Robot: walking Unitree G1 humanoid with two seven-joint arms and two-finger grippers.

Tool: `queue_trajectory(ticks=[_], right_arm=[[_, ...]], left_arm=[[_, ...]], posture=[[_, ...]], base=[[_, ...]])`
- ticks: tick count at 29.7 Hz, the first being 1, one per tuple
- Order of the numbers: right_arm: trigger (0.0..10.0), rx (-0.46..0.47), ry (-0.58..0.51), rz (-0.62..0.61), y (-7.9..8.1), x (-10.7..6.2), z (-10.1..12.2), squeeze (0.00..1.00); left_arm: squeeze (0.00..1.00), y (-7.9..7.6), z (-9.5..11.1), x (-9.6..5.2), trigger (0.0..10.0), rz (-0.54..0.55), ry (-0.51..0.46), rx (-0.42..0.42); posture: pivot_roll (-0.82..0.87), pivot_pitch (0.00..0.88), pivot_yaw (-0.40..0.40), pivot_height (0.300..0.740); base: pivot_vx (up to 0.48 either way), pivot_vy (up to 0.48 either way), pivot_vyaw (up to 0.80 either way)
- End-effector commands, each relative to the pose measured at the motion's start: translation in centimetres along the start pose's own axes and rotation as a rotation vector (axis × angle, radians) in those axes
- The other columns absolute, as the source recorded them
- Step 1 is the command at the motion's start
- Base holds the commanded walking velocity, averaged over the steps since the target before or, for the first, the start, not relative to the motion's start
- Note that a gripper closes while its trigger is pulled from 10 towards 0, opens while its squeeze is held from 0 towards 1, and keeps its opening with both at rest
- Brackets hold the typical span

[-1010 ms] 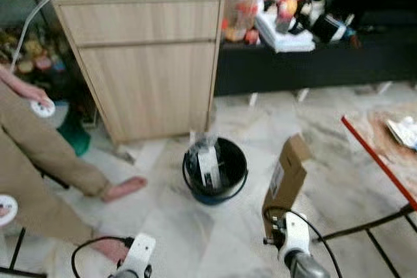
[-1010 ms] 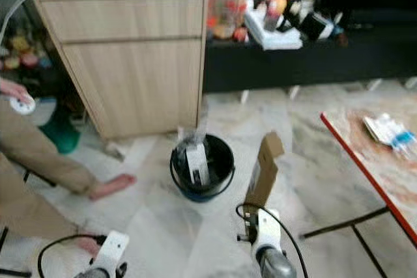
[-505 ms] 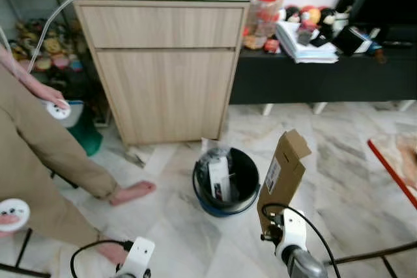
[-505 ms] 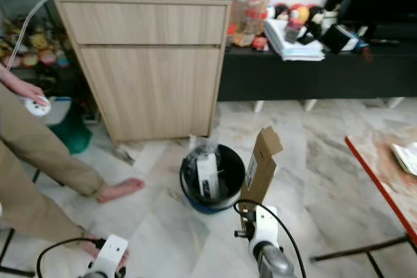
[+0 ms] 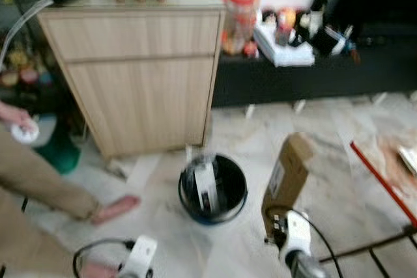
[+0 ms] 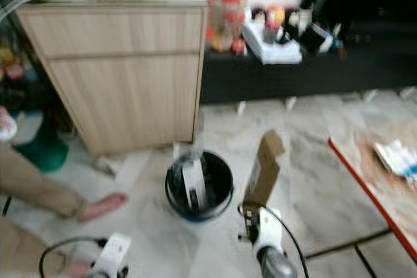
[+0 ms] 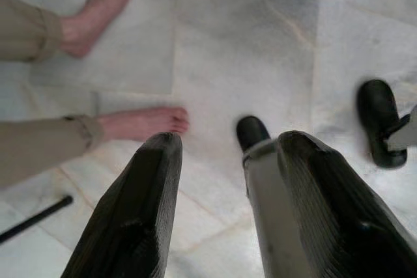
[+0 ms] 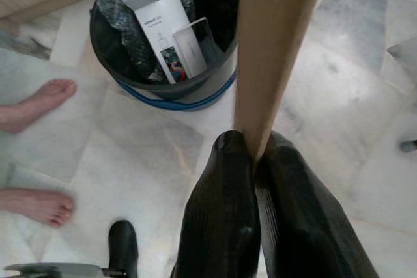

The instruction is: Picking trash to rubbish bin

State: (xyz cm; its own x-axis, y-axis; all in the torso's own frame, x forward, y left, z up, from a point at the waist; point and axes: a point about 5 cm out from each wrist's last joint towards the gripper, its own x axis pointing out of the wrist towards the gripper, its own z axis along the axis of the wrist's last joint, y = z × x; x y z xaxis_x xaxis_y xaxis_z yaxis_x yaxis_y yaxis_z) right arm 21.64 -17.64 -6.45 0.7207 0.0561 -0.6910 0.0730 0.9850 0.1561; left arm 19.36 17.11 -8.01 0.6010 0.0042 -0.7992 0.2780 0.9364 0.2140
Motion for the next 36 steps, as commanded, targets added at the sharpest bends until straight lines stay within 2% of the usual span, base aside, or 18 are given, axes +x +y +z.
queue_trajectory(ticks=[1,7,12,36], right_arm=[[10.0,0.001,-0.005,-0.026,-1.04,-0.20,0.09,0.00],[10.0,-0.020,-0.001,-0.015,-0.93,-0.16,0.14,0.00],[10.0,0.000,-0.001,0.000,-0.66,-0.12,0.10,0.00],[10.0,-0.006,0.001,-0.018,-0.98,-0.24,-0.10,0.00]], left_arm=[[0.00,-1.01,-0.10,-0.02,10.0,-0.023,0.006,-0.015],[0.00,-1.01,-0.08,-0.01,10.0,-0.022,0.004,-0.017],[0.00,-0.96,-0.12,-0.02,10.0,-0.022,0.006,-0.015],[0.00,-0.85,-0.16,-0.02,10.0,-0.019,0.008,-0.014]], posture=[[0.07,0.116,-0.095,0.740],[0.07,0.112,-0.095,0.740],[0.06,0.107,-0.092,0.740],[0.07,0.107,-0.094,0.740]], base=[[0.311,0.000,0.00],[0.307,0.000,0.00],[0.310,0.000,-0.80],[0.309,0.000,0.00]])
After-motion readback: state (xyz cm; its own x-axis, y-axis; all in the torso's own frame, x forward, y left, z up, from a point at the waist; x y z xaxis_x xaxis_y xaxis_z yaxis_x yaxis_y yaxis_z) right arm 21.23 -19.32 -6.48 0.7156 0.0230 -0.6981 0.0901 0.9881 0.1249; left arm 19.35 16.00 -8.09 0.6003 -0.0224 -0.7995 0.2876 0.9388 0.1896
